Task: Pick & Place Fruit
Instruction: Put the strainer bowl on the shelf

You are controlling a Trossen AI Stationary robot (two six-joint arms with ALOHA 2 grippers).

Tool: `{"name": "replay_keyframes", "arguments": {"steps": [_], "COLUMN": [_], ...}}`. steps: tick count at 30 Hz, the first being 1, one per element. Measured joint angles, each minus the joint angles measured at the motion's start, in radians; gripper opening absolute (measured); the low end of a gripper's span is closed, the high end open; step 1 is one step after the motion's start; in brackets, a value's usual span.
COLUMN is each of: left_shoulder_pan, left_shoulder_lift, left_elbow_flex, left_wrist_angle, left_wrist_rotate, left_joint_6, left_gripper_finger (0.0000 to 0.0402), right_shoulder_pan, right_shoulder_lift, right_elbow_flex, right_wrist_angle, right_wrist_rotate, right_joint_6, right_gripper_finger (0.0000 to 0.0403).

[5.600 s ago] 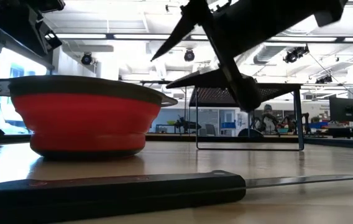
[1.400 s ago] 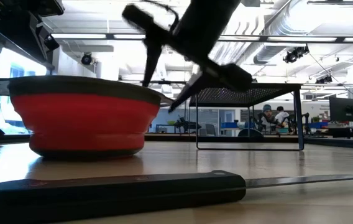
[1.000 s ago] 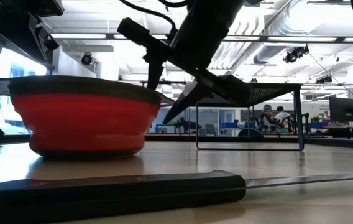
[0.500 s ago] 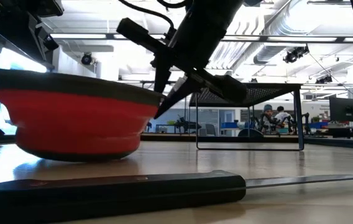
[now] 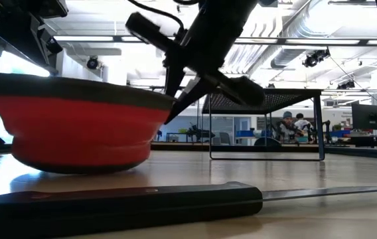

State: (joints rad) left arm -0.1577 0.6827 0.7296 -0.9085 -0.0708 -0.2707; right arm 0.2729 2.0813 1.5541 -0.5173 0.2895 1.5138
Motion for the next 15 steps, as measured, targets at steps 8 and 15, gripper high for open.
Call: {"name": "replay_keyframes", "arguments": {"steps": [8, 15], "left_shoulder_pan": [0.000, 0.000], "left_shoulder_lift": [0.000, 0.000], "left_elbow_flex": [0.000, 0.000], "left_wrist_angle": [-0.002, -0.005], "left_wrist_rotate": [0.012, 0.013], "left_joint_6": [0.001, 0.001], "left_gripper_finger": [0.0000, 0.0000], "right_shoulder_pan": [-0.024, -0.055], "right_shoulder_lift": [-0.084, -0.154], "right_elbow_flex": [-0.003, -0.003], "right_wrist_angle": [-0.048, -0.071], "right_wrist_rotate": [-0.030, -0.085], "right_joint_6": [-0.065, -0.114], "right_gripper_finger": [0.0012, 0.0012]}}
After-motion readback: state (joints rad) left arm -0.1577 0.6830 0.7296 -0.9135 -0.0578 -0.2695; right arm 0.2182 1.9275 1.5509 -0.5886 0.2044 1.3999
